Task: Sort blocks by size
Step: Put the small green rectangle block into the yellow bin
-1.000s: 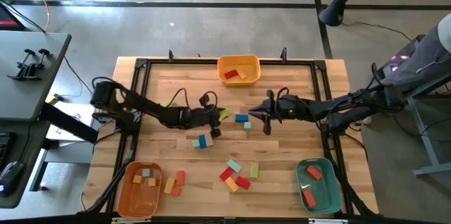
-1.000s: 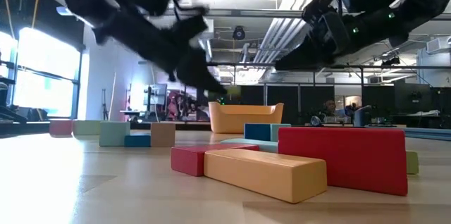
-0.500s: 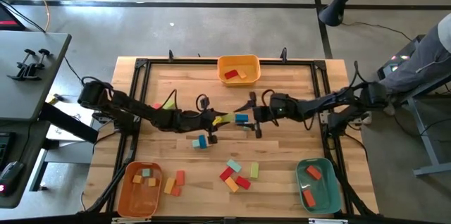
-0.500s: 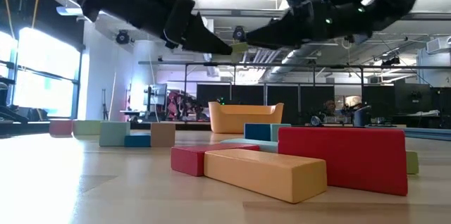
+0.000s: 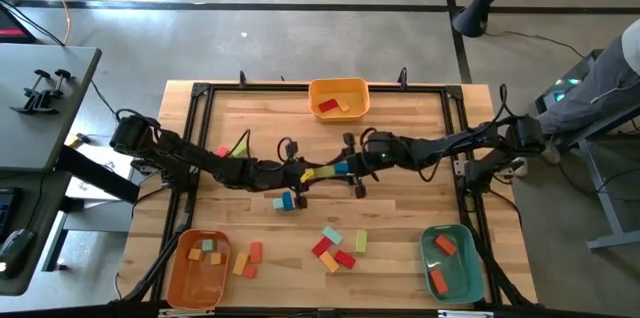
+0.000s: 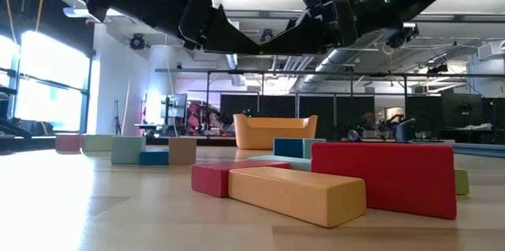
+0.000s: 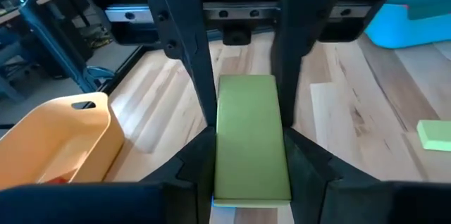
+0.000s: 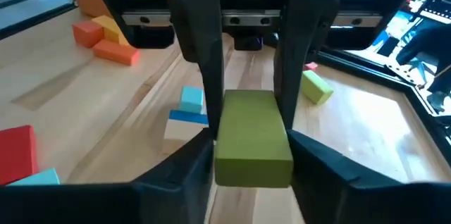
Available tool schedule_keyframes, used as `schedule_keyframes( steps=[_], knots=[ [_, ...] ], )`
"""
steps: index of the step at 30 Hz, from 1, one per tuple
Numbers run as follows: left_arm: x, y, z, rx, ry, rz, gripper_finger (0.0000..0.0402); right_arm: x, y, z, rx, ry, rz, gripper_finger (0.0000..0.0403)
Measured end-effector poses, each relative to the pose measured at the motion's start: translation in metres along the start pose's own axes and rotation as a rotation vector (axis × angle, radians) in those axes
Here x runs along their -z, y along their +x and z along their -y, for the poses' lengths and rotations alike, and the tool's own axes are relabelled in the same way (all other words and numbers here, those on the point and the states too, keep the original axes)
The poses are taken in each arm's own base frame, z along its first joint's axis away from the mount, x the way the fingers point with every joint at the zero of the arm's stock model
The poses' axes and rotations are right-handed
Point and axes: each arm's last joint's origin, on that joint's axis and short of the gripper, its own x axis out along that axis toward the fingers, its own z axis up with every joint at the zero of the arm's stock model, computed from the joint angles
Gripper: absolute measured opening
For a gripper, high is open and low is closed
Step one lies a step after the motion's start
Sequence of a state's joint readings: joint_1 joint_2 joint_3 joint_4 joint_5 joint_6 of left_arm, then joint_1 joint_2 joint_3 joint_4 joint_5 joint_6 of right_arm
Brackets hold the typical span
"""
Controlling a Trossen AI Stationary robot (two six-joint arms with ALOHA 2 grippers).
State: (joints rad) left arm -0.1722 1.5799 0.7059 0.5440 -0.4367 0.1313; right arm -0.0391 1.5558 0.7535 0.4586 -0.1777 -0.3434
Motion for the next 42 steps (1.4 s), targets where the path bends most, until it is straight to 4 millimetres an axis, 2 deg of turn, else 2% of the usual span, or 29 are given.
schedule_keyframes(
  steps=[2,8,11,13,15,16,18,21,24,26,30,33,36,42],
  knots=[
    [0.000,0.000,0.000,0.002,-0.019,-0.003,0.0112,0.000,0.000,0.000,0.008,0.009,-0.013,0.0127],
    [0.003,0.002,-0.002,-0.016,-0.033,-0.033,0.0116,0.002,-0.002,0.002,0.131,0.055,-0.087,0.0127],
    [0.005,0.001,-0.006,-0.113,-0.022,-0.076,0.0132,-0.003,-0.005,0.014,0.229,0.106,-0.151,0.0127],
    [0.009,-0.001,-0.009,-0.223,-0.012,-0.125,0.0148,-0.007,-0.008,0.031,0.314,0.190,-0.237,0.0127],
    [0.020,-0.004,-0.009,-0.300,0.037,-0.201,0.0164,-0.007,-0.014,0.056,0.441,0.287,-0.366,0.0127],
    [0.022,-0.003,-0.008,-0.313,0.051,-0.217,0.0171,-0.011,-0.016,0.070,0.511,0.312,-0.400,0.0127],
    [0.023,-0.007,-0.011,-0.377,0.065,-0.244,0.0180,-0.013,-0.023,0.085,0.571,0.320,-0.515,0.0127],
    [0.029,-0.009,-0.013,-0.456,0.062,-0.293,0.0184,-0.015,-0.030,0.106,0.626,0.347,-0.568,0.0127],
    [0.034,-0.011,-0.013,-0.471,0.049,-0.328,0.0184,-0.013,-0.039,0.132,0.642,0.404,-0.539,0.0127],
    [0.035,-0.012,-0.014,-0.492,0.043,-0.335,0.0182,-0.006,-0.042,0.147,0.618,0.448,-0.532,0.0127],
    [0.036,-0.012,-0.014,-0.506,0.056,-0.345,0.0180,0.033,-0.037,0.176,0.586,0.542,-0.614,0.0127],
    [0.036,-0.014,-0.015,-0.525,0.061,-0.344,0.0179,0.054,-0.028,0.197,0.571,0.592,-0.644,0.0127],
    [0.034,-0.014,-0.016,-0.529,0.061,-0.340,0.0179,0.077,-0.014,0.207,0.539,0.633,-0.746,0.0127],
    [0.032,-0.016,-0.017,-0.535,0.065,-0.336,0.0179,0.091,0.001,0.231,0.549,0.675,-0.830,0.0127]
  ],
)
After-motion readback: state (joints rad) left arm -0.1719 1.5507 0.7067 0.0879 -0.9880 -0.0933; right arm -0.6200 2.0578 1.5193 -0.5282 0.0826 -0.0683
